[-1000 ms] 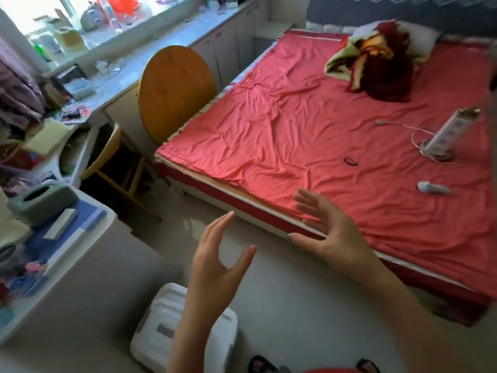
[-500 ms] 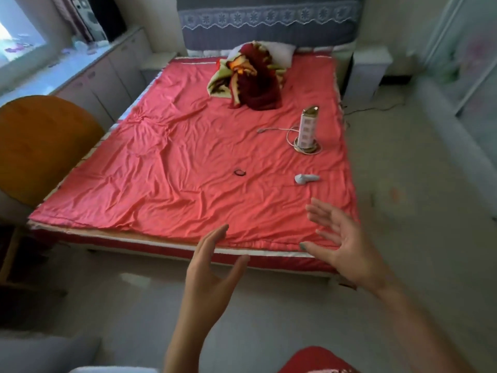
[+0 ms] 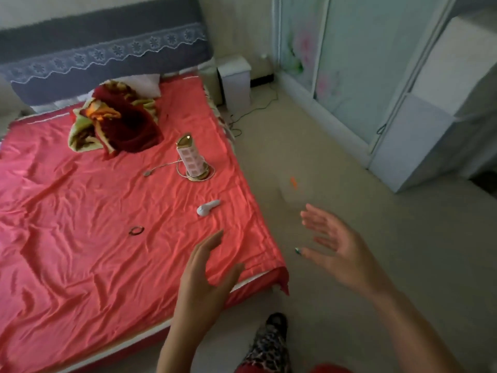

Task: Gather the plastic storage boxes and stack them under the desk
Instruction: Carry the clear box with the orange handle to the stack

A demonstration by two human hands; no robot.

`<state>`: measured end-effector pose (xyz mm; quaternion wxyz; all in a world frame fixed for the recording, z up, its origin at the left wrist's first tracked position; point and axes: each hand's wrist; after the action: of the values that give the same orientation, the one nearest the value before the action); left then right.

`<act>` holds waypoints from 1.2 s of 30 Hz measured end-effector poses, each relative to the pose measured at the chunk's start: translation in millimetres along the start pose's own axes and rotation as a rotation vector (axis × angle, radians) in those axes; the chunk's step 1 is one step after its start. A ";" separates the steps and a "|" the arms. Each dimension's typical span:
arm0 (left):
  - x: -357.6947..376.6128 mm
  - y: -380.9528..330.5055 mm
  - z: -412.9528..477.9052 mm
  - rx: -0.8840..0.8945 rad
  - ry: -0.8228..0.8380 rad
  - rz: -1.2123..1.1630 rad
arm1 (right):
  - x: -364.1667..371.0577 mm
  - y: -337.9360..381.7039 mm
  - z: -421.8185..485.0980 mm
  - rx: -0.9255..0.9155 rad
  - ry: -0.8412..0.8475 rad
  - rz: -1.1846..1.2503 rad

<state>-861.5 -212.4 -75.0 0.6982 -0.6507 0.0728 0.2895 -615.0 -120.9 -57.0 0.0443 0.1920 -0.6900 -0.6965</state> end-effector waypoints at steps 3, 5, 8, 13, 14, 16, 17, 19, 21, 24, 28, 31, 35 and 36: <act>30.1 -7.8 39.0 0.021 0.070 -0.040 | -31.8 -7.0 15.8 0.019 -0.099 0.000; 51.9 -13.4 67.3 0.037 0.110 -0.067 | -52.1 -11.1 29.5 0.035 -0.153 0.001; 84.8 -22.3 115.8 0.071 0.161 -0.087 | -81.8 -16.0 56.9 0.060 -0.233 -0.005; 141.1 -36.8 204.0 0.125 0.200 -0.103 | -132.3 -23.9 119.2 0.094 -0.305 -0.023; 151.2 -39.0 221.0 0.132 0.196 -0.116 | -140.2 -25.6 133.4 0.094 -0.312 -0.026; 171.3 -41.1 259.5 0.142 0.211 -0.128 | -155.1 -30.4 166.8 0.099 -0.339 -0.025; 178.7 -42.1 273.2 0.147 0.222 -0.122 | -159.1 -31.2 178.3 0.101 -0.345 -0.025; 194.1 -42.2 302.8 0.146 0.244 -0.110 | -169.1 -33.3 203.0 0.105 -0.353 -0.016; 207.4 -42.8 328.5 0.142 0.265 -0.107 | -179.5 -33.9 223.0 0.100 -0.358 -0.017; 225.6 -42.9 363.0 0.125 0.294 -0.087 | -197.7 -33.9 250.1 0.115 -0.370 -0.028; 244.7 -43.2 397.1 0.095 0.298 -0.082 | -224.5 -36.6 285.5 0.123 -0.385 -0.032; 255.4 -39.1 418.1 0.066 0.285 -0.073 | -241.3 -44.7 316.6 0.128 -0.383 -0.024; 267.9 -32.5 450.5 0.014 0.221 -0.065 | -262.9 -58.8 371.8 0.124 -0.337 -0.009; 272.1 -29.4 463.6 -0.002 0.192 -0.059 | -269.5 -63.9 392.8 0.120 -0.309 -0.004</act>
<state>-750.7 313.0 -113.5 0.6958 -0.6778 0.1198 0.2051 -482.5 340.8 -74.0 -0.0754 0.0863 -0.7284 -0.6755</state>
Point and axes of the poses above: each hand's wrist, its own z-axis towards the middle knuckle, its own x-axis out of the palm, y = z × x
